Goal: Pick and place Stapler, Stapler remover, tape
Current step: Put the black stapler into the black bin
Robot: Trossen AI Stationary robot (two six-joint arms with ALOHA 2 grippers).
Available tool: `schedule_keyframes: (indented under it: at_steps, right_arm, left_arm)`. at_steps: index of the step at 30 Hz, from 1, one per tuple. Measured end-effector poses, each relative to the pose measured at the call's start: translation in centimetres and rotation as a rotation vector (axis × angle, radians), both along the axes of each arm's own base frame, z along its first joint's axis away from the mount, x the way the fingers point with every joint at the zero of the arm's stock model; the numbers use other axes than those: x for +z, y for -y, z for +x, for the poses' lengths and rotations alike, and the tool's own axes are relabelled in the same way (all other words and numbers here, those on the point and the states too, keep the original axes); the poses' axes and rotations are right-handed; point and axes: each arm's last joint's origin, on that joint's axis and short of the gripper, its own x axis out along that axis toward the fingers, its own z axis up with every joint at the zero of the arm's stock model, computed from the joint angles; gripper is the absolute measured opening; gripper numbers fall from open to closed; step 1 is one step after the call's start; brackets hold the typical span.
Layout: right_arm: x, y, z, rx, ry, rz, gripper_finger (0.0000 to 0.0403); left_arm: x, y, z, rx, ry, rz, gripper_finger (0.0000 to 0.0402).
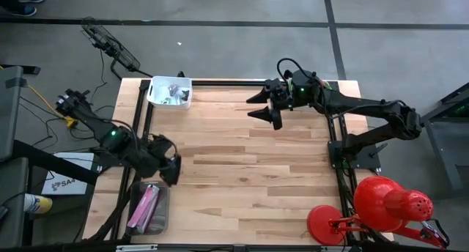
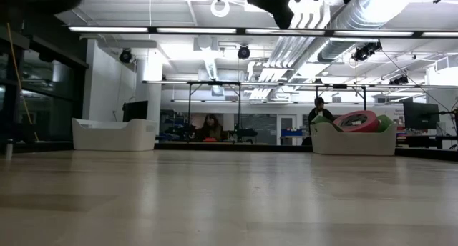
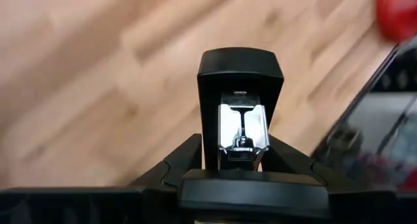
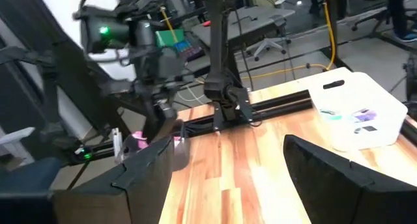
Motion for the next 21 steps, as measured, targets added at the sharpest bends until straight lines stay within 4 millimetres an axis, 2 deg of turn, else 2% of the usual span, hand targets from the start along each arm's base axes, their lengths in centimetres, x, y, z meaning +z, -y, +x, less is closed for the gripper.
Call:
schedule_keyframes:
  at_steps: [8, 21]
  right_arm:
    - [-0.4, 0.2, 0.0, -0.063, -0.046, 0.004, 0.0279]
    - [-0.7, 0.2, -0.1, -0.107, -0.071, 0.004, 0.0279]
  left_arm:
    - [-1.3, 2.5, -0.5, -0.042, -0.198, -0.155, 0.0133]
    - [-4.6, 7.2, -0.2, 0.093, -0.451, -0.213, 0.0133]
